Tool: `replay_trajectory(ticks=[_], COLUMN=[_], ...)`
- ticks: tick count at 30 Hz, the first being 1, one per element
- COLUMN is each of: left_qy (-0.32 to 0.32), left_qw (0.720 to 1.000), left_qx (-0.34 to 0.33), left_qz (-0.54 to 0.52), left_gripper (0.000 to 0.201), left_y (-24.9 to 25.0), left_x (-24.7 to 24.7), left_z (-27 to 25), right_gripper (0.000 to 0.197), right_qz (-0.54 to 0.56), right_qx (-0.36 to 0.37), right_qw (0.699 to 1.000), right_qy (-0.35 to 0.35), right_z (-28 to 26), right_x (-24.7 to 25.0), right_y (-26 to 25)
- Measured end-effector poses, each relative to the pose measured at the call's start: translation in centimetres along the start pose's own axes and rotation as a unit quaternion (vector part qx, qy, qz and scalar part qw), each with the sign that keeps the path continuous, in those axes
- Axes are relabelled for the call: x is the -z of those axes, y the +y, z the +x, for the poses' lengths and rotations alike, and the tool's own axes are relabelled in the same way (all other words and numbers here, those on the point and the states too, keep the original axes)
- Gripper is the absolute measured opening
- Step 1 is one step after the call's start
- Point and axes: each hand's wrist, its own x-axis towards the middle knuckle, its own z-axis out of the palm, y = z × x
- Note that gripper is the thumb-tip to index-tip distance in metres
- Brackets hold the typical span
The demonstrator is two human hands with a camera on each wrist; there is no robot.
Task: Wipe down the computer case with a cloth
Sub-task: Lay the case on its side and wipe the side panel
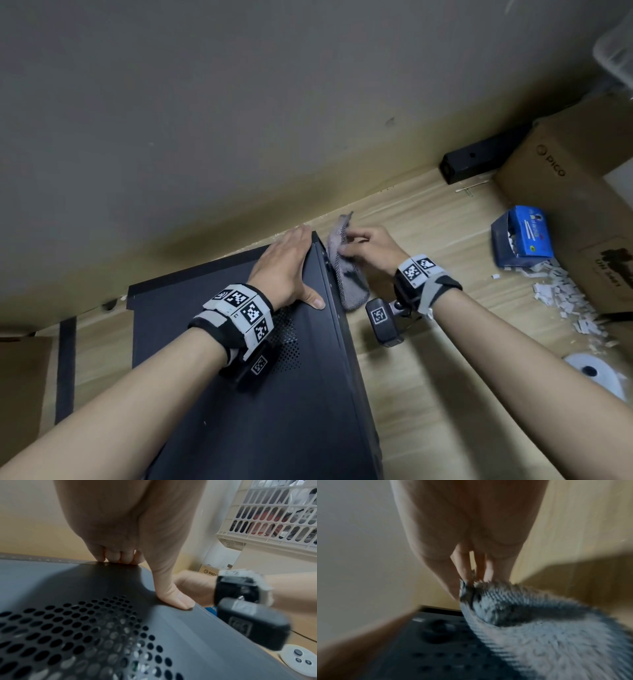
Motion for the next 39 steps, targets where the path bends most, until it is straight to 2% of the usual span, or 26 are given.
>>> replay_trajectory(ticks=[3, 6, 8, 9, 10, 12, 14, 16, 18, 19, 20, 23, 27, 30, 33, 36, 39], left_qy=[-0.003, -0.006, -0.004, -0.003, -0.002, -0.005, -0.007, -0.008, -0.007, -0.004, -0.001, 0.015, 0.014, 0.014, 0.011, 0.008, 0.003], left_qw=[1.000, 1.000, 1.000, 1.000, 1.000, 1.000, 1.000, 1.000, 1.000, 1.000, 1.000, 1.000, 1.000, 1.000, 1.000, 1.000, 1.000], left_qx=[-0.001, 0.002, 0.000, -0.001, -0.002, 0.000, 0.002, 0.004, 0.004, 0.002, 0.000, -0.004, 0.001, -0.003, 0.001, 0.002, 0.009], left_qz=[0.003, 0.001, -0.001, -0.001, 0.000, 0.003, 0.004, 0.003, 0.001, -0.001, -0.004, -0.015, -0.016, -0.011, -0.008, -0.004, -0.001], left_gripper=[0.145, 0.145, 0.144, 0.144, 0.144, 0.145, 0.145, 0.146, 0.146, 0.145, 0.145, 0.145, 0.147, 0.146, 0.145, 0.144, 0.144], left_y=[0.0, 0.0, 0.0, 0.0, 0.0, 0.0, -0.1, -0.1, -0.2, -0.2, -0.2, -0.2, -0.4, -0.3, 0.0, 0.1, 0.2], left_x=[0.0, -0.1, 0.0, 0.0, 0.0, 0.0, -0.1, -0.1, -0.2, -0.2, -0.1, -0.2, -0.5, -0.4, -0.1, 0.0, 0.0], left_z=[0.0, -0.1, 0.0, 0.0, 0.0, 0.1, 0.1, 0.1, 0.1, 0.1, 0.1, 0.1, 0.3, 0.2, 0.0, 0.0, 0.0], right_gripper=[0.054, 0.047, 0.029, 0.030, 0.035, 0.017, 0.019, 0.019, 0.030, 0.036, 0.039, 0.042, 0.052, 0.039, 0.022, 0.016, 0.033], right_qz=[-0.073, -0.185, -0.186, -0.182, -0.166, -0.143, -0.077, 0.096, 0.281, 0.318, 0.311, 0.093, -0.110, -0.132, -0.067, -0.086, -0.153], right_qx=[-0.046, 0.016, 0.022, 0.013, 0.004, -0.023, -0.008, -0.005, 0.008, 0.022, 0.045, 0.139, 0.233, 0.269, 0.250, 0.190, 0.121], right_qw=[0.994, 0.982, 0.982, 0.983, 0.986, 0.986, 0.991, 0.991, 0.956, 0.943, 0.945, 0.985, 0.964, 0.954, 0.966, 0.977, 0.981], right_qy=[-0.068, -0.034, -0.012, -0.016, -0.030, -0.081, -0.110, -0.091, -0.086, -0.090, -0.088, -0.048, -0.070, -0.028, 0.001, 0.032, 0.025], right_z=[0.8, 0.7, 0.2, -0.3, -0.5, -1.8, -2.8, -3.5, -3.9, -3.9, -3.8, -3.6, -3.6, -4.0, -4.0, -3.8, -3.7], right_x=[-1.4, -2.8, -3.0, -2.7, -2.4, -1.7, -0.7, -0.1, 0.0, -0.1, -0.6, -2.6, -5.0, -4.9, -4.8, -4.8, -4.2], right_y=[2.4, 4.7, 5.6, 5.8, 6.3, 6.3, 5.6, 4.7, 3.1, 2.4, 1.6, -0.1, 1.2, 1.5, 1.1, 2.8, 4.9])
